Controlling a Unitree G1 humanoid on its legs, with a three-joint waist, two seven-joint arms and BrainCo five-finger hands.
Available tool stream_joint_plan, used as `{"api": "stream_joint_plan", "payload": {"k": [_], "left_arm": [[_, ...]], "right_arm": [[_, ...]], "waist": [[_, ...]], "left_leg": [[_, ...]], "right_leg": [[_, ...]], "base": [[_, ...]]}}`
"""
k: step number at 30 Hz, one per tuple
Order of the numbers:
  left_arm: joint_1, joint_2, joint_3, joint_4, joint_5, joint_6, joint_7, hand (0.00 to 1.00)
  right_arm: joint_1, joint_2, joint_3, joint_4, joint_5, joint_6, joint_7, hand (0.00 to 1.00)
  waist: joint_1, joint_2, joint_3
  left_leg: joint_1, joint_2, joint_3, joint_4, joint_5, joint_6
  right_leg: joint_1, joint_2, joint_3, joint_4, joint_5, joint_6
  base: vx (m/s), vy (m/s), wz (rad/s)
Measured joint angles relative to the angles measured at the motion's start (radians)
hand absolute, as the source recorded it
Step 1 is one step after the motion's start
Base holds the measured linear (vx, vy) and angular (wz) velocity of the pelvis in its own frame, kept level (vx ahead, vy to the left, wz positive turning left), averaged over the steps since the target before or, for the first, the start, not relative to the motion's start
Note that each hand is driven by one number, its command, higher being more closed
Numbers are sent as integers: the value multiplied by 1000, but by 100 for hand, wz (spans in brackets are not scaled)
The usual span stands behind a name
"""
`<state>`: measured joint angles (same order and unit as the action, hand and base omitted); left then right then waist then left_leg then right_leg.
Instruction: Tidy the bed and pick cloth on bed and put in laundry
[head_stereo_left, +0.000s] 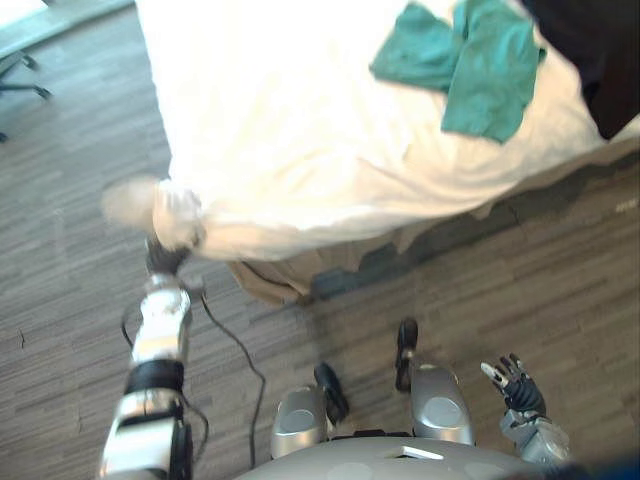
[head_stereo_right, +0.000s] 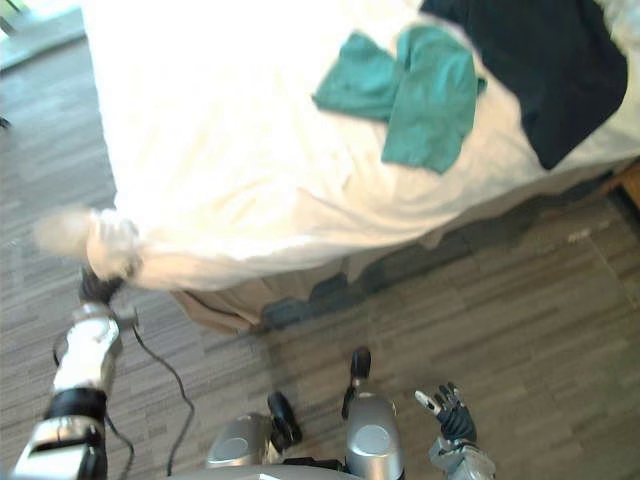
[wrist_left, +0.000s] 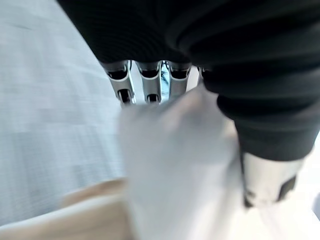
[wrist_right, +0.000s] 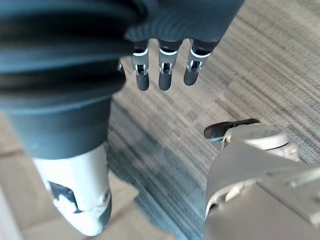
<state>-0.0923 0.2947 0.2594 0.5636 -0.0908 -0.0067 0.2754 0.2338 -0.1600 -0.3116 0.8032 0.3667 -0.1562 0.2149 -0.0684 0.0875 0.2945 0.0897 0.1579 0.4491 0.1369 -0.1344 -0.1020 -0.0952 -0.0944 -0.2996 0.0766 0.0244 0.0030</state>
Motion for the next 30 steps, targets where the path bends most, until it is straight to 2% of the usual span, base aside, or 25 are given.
{"api": "stream_joint_plan", "payload": {"k": [2, 5, 7, 10, 14, 17, 18, 20, 21, 24, 26, 28, 30], "left_arm": [[79, -56, 1, 41, 2, 0, 15, 0], [179, -115, 1, 109, 6, 9, 15, 0], [216, -145, 1, 140, 4, 27, 14, 0], [288, -191, 4, 201, 3, 32, 10, 0], [357, -239, 7, 245, -8, 15, -39, 0], [381, -250, -9, 244, -10, -40, -75, 0], [386, -246, -15, 244, -30, -60, -81, 0], [387, -242, -16, 242, -49, -86, -81, 0], [388, -238, -17, 242, -58, -103, -79, 0], [388, -232, -37, 238, -94, -134, -79, 0], [388, -232, -46, 232, -99, -158, -82, 0], [390, -229, -54, 210, -118, -165, -87, 0], [384, -225, -66, 195, -135, -176, -110, 0]], "right_arm": [[7, 7, -21, 39, -4, 22, 4, 0], [6, 28, -69, 91, -39, 47, 11, 0], [7, 40, -82, 116, -42, 53, 13, 0], [3, 58, -103, 115, -49, 50, -14, 0], [-3, 77, -111, -16, -33, 17, -95, 0], [-32, 69, -87, -221, -38, 6, -125, 0], [-58, 49, -61, -283, -46, -7, -116, 100], [-109, 3, -6, -341, -78, -21, -92, 100], [-156, -35, 46, -359, -86, -35, -56, 100], [-282, -113, 169, -363, -86, -42, -5, 100], [-428, -154, 268, -340, -74, -53, 41, 100], [-559, -168, 348, -297, -62, -55, 65, 100], [-730, -171, 444, -232, -34, -45, 82, 100]], "waist": [[6, -3, -45], [20, -20, -71], [30, -30, -77], [33, -39, -98], [34, -37, -127], [39, -38, -129], [47, -40, -131], [66, -50, -141], [78, -56, -139], [95, -71, -136], [134, -82, -137], [150, -97, -127], [203, -112, -115]], "left_leg": [[18, -1, -16, -21, 3, 0], [44, -6, -21, -55, 2, 0], [54, -9, -21, -66, 0, 2], [69, -11, -21, -69, -20, -5], [76, -15, -32, -78, -29, 1], [70, -18, -55, -88, -18, -4], [70, -18, -67, -92, -9, 4], [70, -19, -86, -100, 4, 5], [69, -18, -103, -100, 5, 5], [67, -23, -142, -102, 10, 7], [66, -37, -178, -113, 21, 10], [63, -51, -218, -128, 45, 16], [53, -60, -256, -134, 67, 25]], "right_leg": [[53, 14, -13, -81, 22, 13], [111, 26, -21, -181, 69, 14], [117, 22, -22, -181, 73, 19], [134, 21, -26, -181, 76, 23], [142, 18, -37, -181, 75, 23], [142, 15, -59, -181, 72, 26], [144, 15, -69, -181, 70, 24], [147, 15, -89, -181, 72, 22], [156, 15, -103, -181, 70, 22], [176, 9, -141, -181, 64, 24], [187, -1, -170, -180, 61, 29], [200, -12, -205, -178, 61, 30], [209, -30, -234, -175, 62, 32]], "base": [[32, 3, 17], [-27, 38, 9], [-82, 62, -1], [-67, 60, -6], [17, 49, 4], [37, 33, 21], [75, 35, 26], [80, 32, 33], [70, 39, 36], [51, 49, 42], [27, 64, 41], [6, 40, 56], [-20, 48, 57]]}}
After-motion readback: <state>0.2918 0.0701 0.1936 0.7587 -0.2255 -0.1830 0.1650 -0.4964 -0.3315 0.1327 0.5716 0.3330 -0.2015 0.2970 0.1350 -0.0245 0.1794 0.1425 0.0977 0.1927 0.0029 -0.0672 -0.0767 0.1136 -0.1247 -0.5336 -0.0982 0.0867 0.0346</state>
